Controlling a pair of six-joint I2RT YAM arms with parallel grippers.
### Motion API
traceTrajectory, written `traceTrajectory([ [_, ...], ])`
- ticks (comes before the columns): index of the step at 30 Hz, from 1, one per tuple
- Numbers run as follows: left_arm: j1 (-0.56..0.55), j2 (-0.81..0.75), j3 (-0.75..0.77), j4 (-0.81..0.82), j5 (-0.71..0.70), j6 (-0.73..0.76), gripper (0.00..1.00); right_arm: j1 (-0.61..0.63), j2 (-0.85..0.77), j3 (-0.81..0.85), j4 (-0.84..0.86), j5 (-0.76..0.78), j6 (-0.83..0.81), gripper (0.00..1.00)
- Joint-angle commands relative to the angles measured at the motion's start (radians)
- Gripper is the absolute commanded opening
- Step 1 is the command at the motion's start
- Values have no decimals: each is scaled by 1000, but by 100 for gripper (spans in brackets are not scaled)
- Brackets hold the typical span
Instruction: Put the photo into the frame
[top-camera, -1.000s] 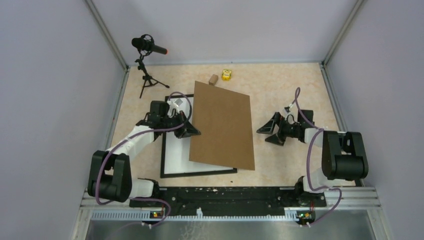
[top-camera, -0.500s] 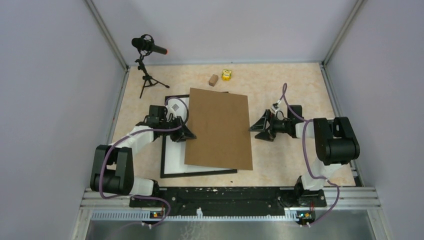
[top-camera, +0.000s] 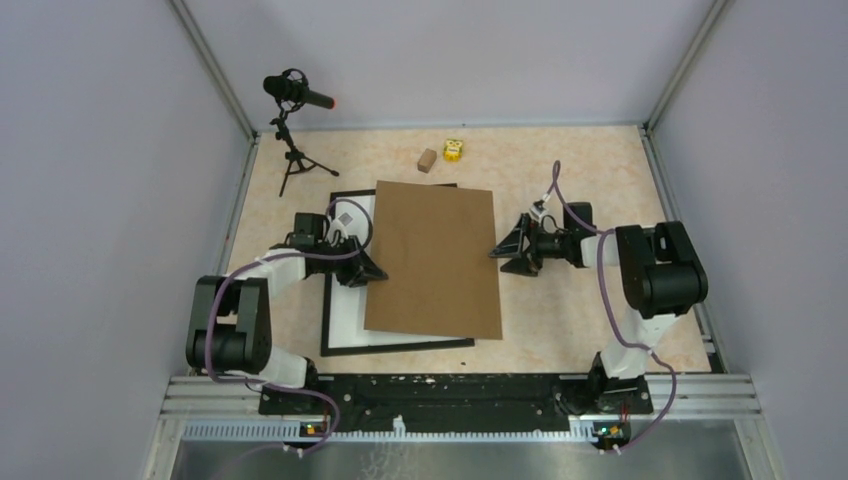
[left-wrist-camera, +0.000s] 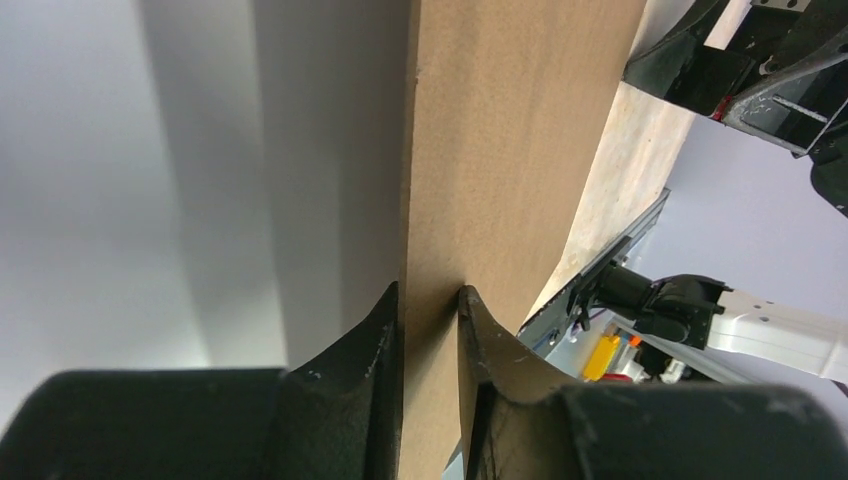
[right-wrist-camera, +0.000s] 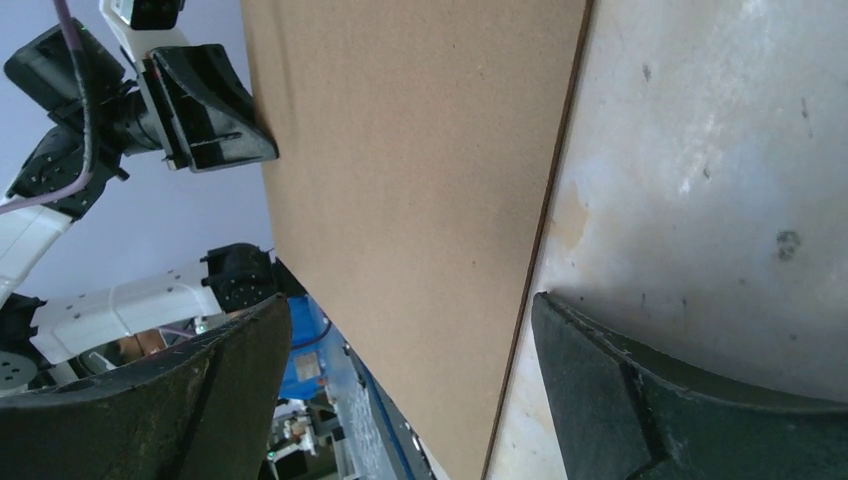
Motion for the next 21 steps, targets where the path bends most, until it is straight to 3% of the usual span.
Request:
traceTrajectory([
  [1,56,70,31,-34,-92,36,21,31,59,27,2,88,-30,89],
  [14,96,87,40,-61,-114,66,26,72,117,46,144,43,72,83],
  [21,96,10,125,-194,-215,148,60,78,97,43,149,47,73,82],
])
